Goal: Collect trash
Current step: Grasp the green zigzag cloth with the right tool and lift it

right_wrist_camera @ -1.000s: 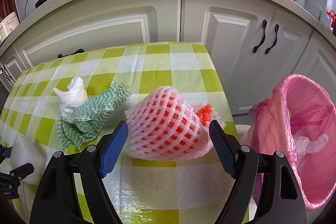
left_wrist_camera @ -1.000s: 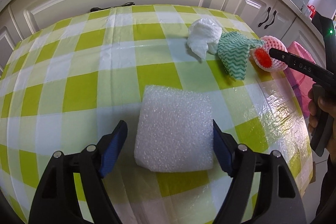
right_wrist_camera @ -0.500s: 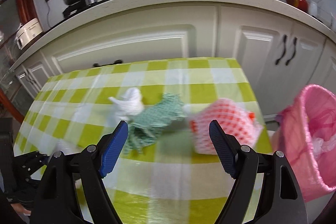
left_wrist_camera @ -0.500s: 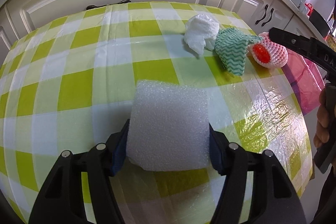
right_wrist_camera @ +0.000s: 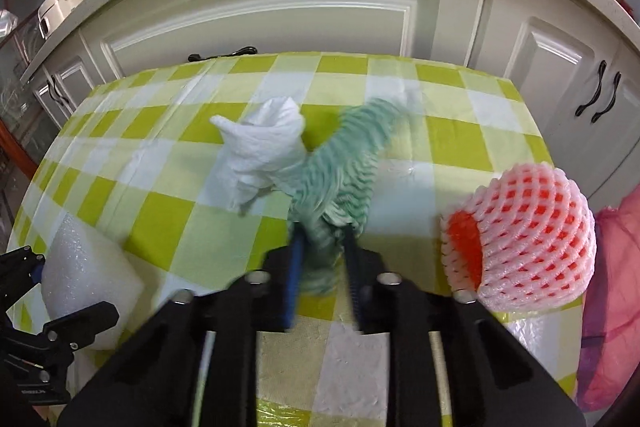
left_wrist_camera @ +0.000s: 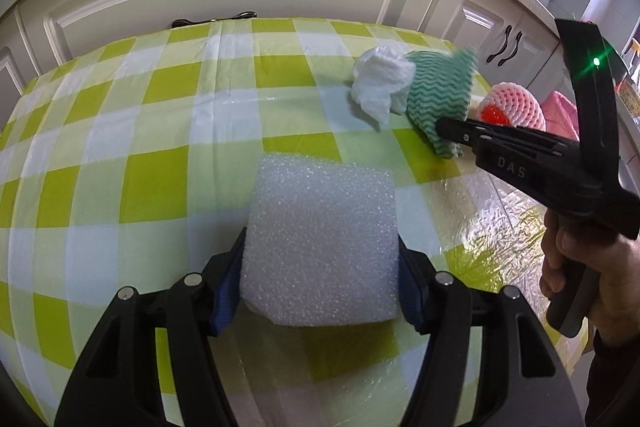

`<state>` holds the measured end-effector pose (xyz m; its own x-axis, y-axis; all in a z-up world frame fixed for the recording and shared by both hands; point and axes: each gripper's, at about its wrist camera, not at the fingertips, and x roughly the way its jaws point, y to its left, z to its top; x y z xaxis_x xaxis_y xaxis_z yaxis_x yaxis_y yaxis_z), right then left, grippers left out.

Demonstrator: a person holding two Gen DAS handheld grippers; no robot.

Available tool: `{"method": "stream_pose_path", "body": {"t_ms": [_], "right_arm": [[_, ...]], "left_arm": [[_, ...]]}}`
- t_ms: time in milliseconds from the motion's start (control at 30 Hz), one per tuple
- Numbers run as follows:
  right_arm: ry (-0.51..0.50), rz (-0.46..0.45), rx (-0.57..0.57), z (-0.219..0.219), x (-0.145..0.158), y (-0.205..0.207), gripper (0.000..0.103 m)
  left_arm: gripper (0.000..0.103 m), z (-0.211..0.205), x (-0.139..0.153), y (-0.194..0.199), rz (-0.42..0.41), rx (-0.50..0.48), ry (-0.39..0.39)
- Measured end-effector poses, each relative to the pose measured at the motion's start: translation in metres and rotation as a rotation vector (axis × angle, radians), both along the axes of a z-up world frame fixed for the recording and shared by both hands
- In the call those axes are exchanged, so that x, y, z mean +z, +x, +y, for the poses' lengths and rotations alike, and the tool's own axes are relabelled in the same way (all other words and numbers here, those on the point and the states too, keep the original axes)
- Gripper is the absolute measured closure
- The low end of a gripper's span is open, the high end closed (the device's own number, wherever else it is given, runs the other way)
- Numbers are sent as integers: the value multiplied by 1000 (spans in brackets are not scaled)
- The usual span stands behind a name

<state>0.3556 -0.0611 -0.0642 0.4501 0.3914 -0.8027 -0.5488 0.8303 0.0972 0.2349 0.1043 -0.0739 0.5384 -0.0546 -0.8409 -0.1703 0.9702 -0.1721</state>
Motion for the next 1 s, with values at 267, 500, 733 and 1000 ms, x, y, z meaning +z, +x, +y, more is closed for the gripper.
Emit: {"method": "stream_pose_path", "body": {"t_ms": [267,500,733,1000], "right_arm": [[59,-22,-19,-19,18,-17,93],[64,-17,-40,-30,22,-24,88],[93,-63,-64,-26,33,-22,30],[77,-11,-56,-5,15,-1,42]], "left_arm": [[41,-3,17,6,-61,9,10],[41,-4,15,17,-66,30,34],[41,6,9,36,-67,54,69],[41,21,17,60,-88,83,81]]}}
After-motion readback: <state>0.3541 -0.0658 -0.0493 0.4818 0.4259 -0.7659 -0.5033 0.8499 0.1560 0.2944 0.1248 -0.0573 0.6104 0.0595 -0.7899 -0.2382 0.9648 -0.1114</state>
